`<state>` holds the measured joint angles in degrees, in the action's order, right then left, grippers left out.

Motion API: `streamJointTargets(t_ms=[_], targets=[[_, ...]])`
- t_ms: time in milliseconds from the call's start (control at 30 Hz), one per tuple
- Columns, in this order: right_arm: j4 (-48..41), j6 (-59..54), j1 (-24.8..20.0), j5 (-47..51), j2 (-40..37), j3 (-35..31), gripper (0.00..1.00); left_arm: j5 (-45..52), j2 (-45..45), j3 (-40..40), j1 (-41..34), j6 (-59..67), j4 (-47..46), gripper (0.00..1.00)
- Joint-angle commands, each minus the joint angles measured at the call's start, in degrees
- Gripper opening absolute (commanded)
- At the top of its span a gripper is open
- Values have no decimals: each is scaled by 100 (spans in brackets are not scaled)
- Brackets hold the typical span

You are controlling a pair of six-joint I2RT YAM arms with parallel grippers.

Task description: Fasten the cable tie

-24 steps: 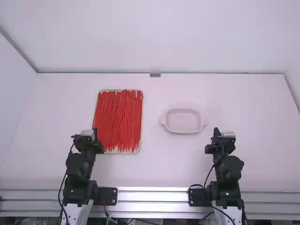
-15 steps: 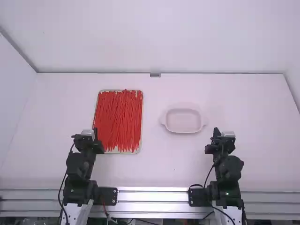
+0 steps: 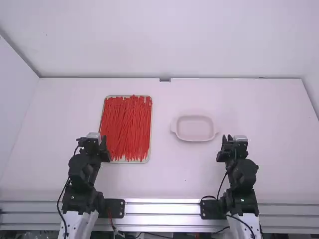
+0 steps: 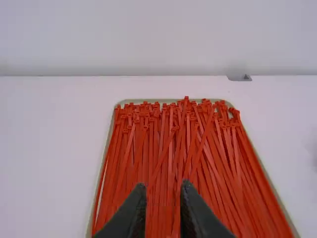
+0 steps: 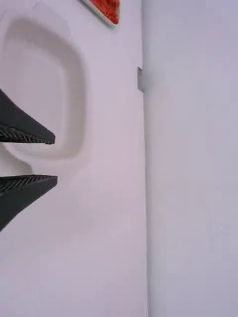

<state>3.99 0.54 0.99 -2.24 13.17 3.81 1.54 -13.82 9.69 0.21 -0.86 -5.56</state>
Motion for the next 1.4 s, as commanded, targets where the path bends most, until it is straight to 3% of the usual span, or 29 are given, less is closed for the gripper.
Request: streamJointTargets(t_ms=[0, 633, 1033, 1367], targets=[[74, 58, 66, -123, 300, 318, 23, 133, -298, 352, 13, -84, -83, 23], [-56, 268, 517, -19, 2303, 1370, 61, 644, -2950, 2353, 33, -343, -1206, 61], [127, 442, 850, -28, 3467, 1943, 80, 907, -4350, 3135, 44, -498, -1626, 80], [-1058, 515, 1303, 281, 4250, 3058, 93, 1080, -5303, 3802, 52, -596, -2154, 93]])
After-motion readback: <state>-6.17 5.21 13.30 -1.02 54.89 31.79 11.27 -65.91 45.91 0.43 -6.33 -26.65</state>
